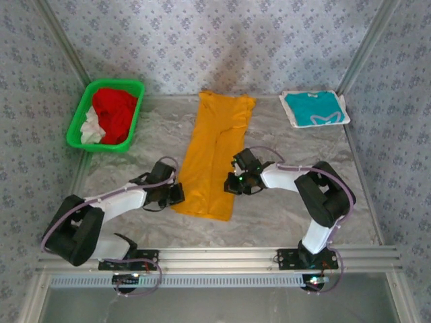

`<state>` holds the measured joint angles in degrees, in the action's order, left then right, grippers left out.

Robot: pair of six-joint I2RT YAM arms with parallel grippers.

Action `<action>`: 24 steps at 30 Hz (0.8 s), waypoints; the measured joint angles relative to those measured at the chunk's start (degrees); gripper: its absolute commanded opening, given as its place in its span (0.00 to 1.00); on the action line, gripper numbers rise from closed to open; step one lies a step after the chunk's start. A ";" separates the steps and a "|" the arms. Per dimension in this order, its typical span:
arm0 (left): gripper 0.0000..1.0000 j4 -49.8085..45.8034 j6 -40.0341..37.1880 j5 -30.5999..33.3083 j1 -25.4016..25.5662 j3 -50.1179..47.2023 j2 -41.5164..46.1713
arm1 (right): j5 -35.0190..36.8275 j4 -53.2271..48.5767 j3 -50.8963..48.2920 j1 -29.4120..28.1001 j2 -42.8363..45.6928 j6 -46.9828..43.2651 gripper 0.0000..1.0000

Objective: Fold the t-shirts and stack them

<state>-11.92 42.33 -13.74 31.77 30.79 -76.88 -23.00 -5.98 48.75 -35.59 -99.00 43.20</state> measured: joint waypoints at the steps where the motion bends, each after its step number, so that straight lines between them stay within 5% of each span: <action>1: 0.00 0.96 0.48 0.02 1.27 -0.61 -0.11 | -0.24 0.46 -0.33 0.66 0.02 0.52 0.00; 13: 0.00 8.31 5.31 1.55 8.98 1.22 -3.91 | 2.89 -2.58 -1.77 10.86 3.06 -0.59 0.00; 24: 0.00 7.34 8.37 5.03 10.36 0.44 1.27 | 2.32 -5.68 -6.71 6.93 13.38 -1.27 0.00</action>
<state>-4.58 50.70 -8.71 42.13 31.22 -75.61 -20.69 -11.66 42.04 -28.67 -85.62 41.93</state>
